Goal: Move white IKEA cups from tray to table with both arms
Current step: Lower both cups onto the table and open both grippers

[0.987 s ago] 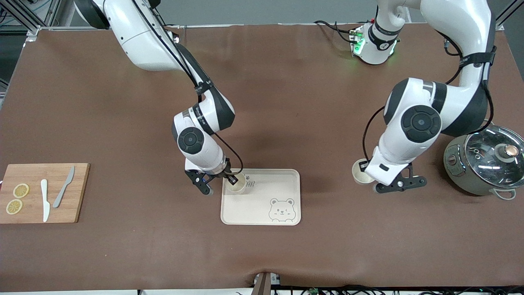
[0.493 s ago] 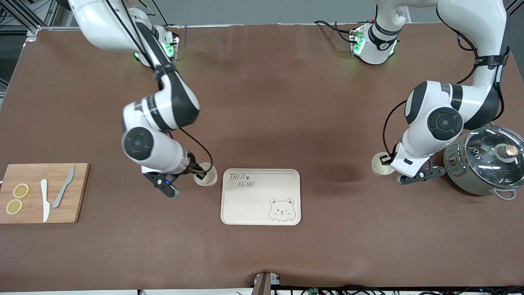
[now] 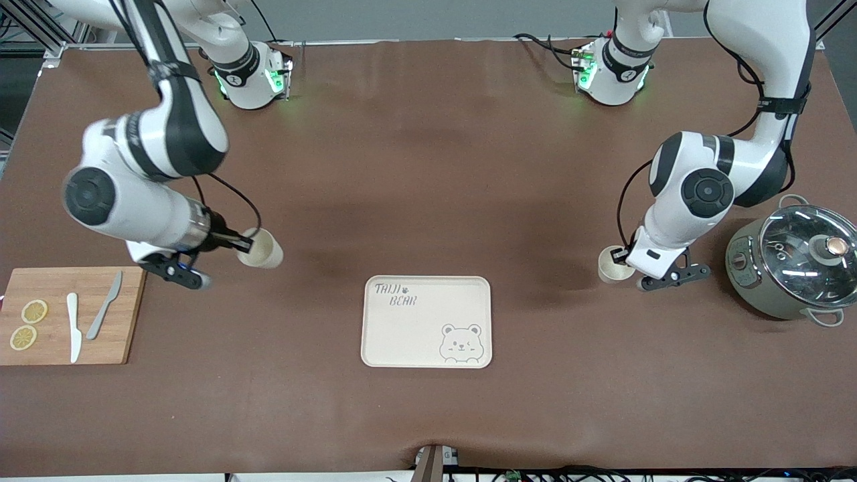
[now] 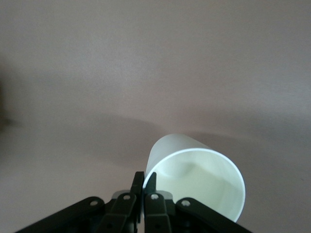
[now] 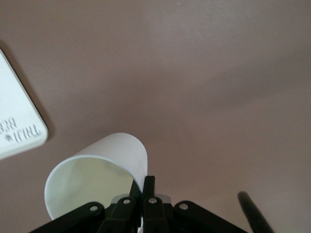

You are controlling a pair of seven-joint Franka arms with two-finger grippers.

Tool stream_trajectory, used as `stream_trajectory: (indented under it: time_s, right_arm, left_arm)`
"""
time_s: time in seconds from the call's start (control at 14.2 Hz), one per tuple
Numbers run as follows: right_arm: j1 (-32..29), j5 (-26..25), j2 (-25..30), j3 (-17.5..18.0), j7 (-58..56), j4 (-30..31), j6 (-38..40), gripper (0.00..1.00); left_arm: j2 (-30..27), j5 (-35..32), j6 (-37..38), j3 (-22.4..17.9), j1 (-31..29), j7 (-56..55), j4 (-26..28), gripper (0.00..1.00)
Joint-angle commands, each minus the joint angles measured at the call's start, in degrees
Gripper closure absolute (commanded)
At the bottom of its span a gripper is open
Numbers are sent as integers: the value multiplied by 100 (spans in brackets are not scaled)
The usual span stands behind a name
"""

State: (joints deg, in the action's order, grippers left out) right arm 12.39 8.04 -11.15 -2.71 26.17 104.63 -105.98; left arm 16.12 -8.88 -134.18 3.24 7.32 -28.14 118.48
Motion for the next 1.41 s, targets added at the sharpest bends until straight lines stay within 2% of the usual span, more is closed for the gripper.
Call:
stream_trajectory:
  time_s: [0.0,0.07,0.21,0.35,0.49,0.78,0.92,0.99,1.06,1.13,1.34]
  right_arm:
    - [-149,-345,1086,112,-314,743,496,100]
    - [-157,-617,1323,112,-323,847,769,100]
    - [-454,-778,1606,112,-698,1303,685,100]
    - [-754,-778,1590,112,-1024,1900,-58,100]
    - [-922,-778,1546,112,-1481,2446,-973,100]
    - [-1132,-778,1230,112,-1982,2588,-1354,100]
    - [-1510,-778,1177,121,-2561,2956,-1932,100]
    - [-1563,-778,1107,121,-2660,3062,-2118,100]
    - [-1572,-778,1054,121,-2670,3098,-2172,100]
    - [-1564,-778,1036,121,-2670,3124,-2181,100]
    - [-1564,-778,983,121,-2696,3291,-2487,100]
  left_arm:
    - [-162,-17,-765,63,-126,-51,597,100]
    - [-110,-17,-793,63,-152,-33,589,100]
    - [39,-17,-898,63,-301,19,554,100]
    - [224,-17,-1039,63,-328,54,458,100]
    - [566,-17,-1040,71,-416,81,63,100]
    - [787,141,-1031,89,-425,90,-228,100]
    - [884,280,-1040,106,-399,72,-307,100]
    - [919,403,-1031,107,-390,81,-377,88]
    - [919,431,-1022,98,-372,81,-387,22]
    - [902,431,-1022,98,-355,81,-396,0]
    - [631,440,-865,98,-372,63,-396,0]
